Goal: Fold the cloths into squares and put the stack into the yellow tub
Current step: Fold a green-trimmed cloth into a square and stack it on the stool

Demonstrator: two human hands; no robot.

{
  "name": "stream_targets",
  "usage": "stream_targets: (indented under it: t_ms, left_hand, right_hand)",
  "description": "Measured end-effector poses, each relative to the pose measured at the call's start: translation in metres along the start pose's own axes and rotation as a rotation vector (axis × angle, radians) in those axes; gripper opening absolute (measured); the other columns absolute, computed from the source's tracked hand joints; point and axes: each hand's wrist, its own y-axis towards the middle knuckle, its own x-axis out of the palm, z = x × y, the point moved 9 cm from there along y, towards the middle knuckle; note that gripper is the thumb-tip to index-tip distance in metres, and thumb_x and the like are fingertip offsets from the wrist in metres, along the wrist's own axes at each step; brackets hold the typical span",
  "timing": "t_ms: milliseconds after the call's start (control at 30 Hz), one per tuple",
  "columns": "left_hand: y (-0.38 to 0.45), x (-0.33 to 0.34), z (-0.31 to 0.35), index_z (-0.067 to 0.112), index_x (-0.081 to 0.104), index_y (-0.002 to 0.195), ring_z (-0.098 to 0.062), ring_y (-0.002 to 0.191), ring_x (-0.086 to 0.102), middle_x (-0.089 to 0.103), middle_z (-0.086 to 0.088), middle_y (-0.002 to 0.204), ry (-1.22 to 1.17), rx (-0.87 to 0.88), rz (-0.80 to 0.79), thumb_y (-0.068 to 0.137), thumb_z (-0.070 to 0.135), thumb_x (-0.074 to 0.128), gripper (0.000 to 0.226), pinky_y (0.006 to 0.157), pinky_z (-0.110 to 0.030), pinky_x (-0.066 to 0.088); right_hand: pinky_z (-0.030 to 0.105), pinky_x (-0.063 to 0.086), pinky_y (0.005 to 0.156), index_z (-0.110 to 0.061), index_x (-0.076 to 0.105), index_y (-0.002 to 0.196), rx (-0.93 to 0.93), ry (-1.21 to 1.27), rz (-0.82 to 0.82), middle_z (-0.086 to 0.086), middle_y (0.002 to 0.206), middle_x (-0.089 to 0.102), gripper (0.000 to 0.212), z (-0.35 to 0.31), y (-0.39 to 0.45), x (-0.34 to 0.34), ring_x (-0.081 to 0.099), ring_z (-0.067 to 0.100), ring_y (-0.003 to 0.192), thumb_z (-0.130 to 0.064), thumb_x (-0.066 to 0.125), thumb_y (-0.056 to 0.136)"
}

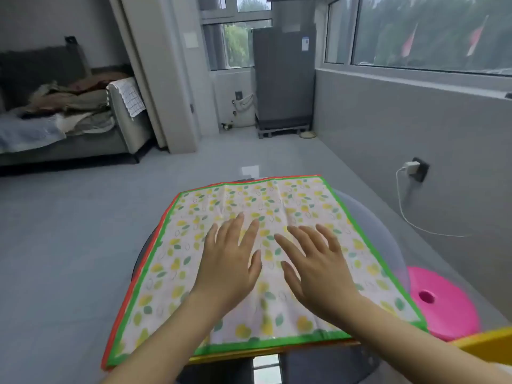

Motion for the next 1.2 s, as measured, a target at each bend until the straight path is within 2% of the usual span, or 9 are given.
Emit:
stream_targets:
  t_ms: [200, 333, 433, 533, 633, 867, 967, 1033, 1200]
  left_hand:
    - [-0.063, 0.03, 0.007, 0.019, 0.055, 0.13, -0.024, 0.117, 0.058, 0.057, -0.008, 0.132, -0.092, -0.014, -0.147, 0.088, 0.04, 0.035, 0.051, 0.097, -0.041, 0.046]
    - [-0.094, 0.055, 0.003, 0.032, 0.032, 0.145, -0.009, 0.139, 0.023, 0.027, 0.007, 0.152, -0.295, -0.001, -0.235, 0.098, 0.047, 0.026, 0.049, 0.11, -0.02, 0.018]
    - [-0.102, 0.057, 0.0, 0.034, 0.052, 0.132, -0.004, 0.132, 0.031, 0.043, 0.01, 0.14, -0.43, 0.002, -0.226, 0.089, 0.059, 0.023, 0.058, 0.109, -0.014, 0.021]
    - [-0.102, 0.06, -0.002, 0.04, 0.06, 0.121, 0.003, 0.129, 0.029, 0.045, 0.017, 0.136, -0.475, 0.026, -0.284, 0.079, 0.072, 0.026, 0.063, 0.102, -0.003, 0.005]
    - [-0.102, 0.06, 0.001, 0.046, 0.059, 0.121, 0.007, 0.129, 0.023, 0.041, 0.022, 0.14, -0.484, 0.071, -0.348, 0.069, 0.084, 0.029, 0.071, 0.104, -0.007, 0.002]
    - [-0.095, 0.058, 0.001, 0.04, 0.069, 0.107, 0.007, 0.131, 0.029, 0.044, 0.024, 0.138, -0.608, -0.037, -0.451, 0.077, 0.044, 0.071, 0.03, 0.111, -0.02, 0.025]
    - [-0.092, 0.06, -0.003, 0.037, 0.074, 0.098, 0.011, 0.122, 0.038, 0.047, 0.025, 0.132, -0.697, -0.124, -0.513, 0.073, 0.036, 0.078, 0.025, 0.101, -0.008, 0.028]
    - [-0.09, 0.06, -0.005, 0.036, 0.075, 0.094, 0.014, 0.114, 0.04, 0.048, 0.025, 0.131, -0.718, -0.161, -0.55, 0.072, 0.034, 0.079, 0.021, 0.09, 0.0, 0.027]
    - [-0.084, 0.053, -0.007, 0.035, 0.076, 0.09, 0.004, 0.12, 0.043, 0.054, 0.024, 0.129, -0.647, -0.172, -0.617, 0.079, 0.037, 0.072, 0.012, 0.099, -0.017, 0.03]
  right_hand:
    - [0.042, 0.032, 0.102, -0.023, 0.065, 0.115, -0.071, 0.021, -0.02, 0.004, 0.116, 0.065, 0.039, -0.019, -0.052, 0.011, 0.061, 0.024, 0.105, -0.037, 0.044, 0.085]
    - [0.04, 0.033, 0.099, -0.025, 0.065, 0.109, -0.085, 0.099, -0.123, 0.001, 0.111, 0.065, 0.035, -0.029, -0.07, 0.026, 0.061, 0.022, 0.102, -0.037, 0.045, 0.084]
    - [0.032, 0.038, 0.09, -0.027, 0.065, 0.106, -0.105, 0.228, -0.202, -0.003, 0.105, 0.066, 0.03, -0.029, -0.075, 0.032, 0.06, 0.02, 0.097, -0.038, 0.045, 0.087]
    - [0.032, 0.049, 0.08, -0.032, 0.065, 0.109, -0.131, 0.35, -0.295, -0.008, 0.106, 0.065, 0.032, -0.027, -0.08, 0.036, 0.056, 0.013, 0.099, -0.045, 0.04, 0.092]
    - [0.032, 0.05, 0.08, -0.037, 0.064, 0.112, -0.174, 0.368, -0.358, -0.01, 0.113, 0.065, 0.037, -0.029, -0.084, 0.038, 0.056, 0.013, 0.102, -0.055, 0.038, 0.092]
    - [0.03, 0.043, 0.09, -0.049, 0.063, 0.111, -0.117, 0.462, -0.464, -0.017, 0.12, 0.061, 0.04, -0.026, -0.079, 0.041, 0.052, 0.012, 0.11, -0.067, 0.038, 0.085]
    - [0.025, 0.032, 0.1, -0.053, 0.063, 0.107, -0.037, 0.578, -0.601, -0.026, 0.123, 0.051, 0.056, -0.021, -0.074, 0.05, 0.039, 0.004, 0.118, -0.082, 0.031, 0.072]
    - [0.022, 0.028, 0.103, -0.049, 0.066, 0.103, 0.001, 0.623, -0.66, -0.029, 0.122, 0.049, 0.04, -0.018, -0.071, 0.053, 0.036, 0.001, 0.118, -0.072, 0.048, 0.076]
    - [0.019, 0.037, 0.094, -0.036, 0.074, 0.094, 0.086, 0.682, -0.675, -0.02, 0.118, 0.062, 0.017, -0.014, -0.062, 0.049, 0.046, -0.002, 0.112, -0.043, 0.066, 0.082]
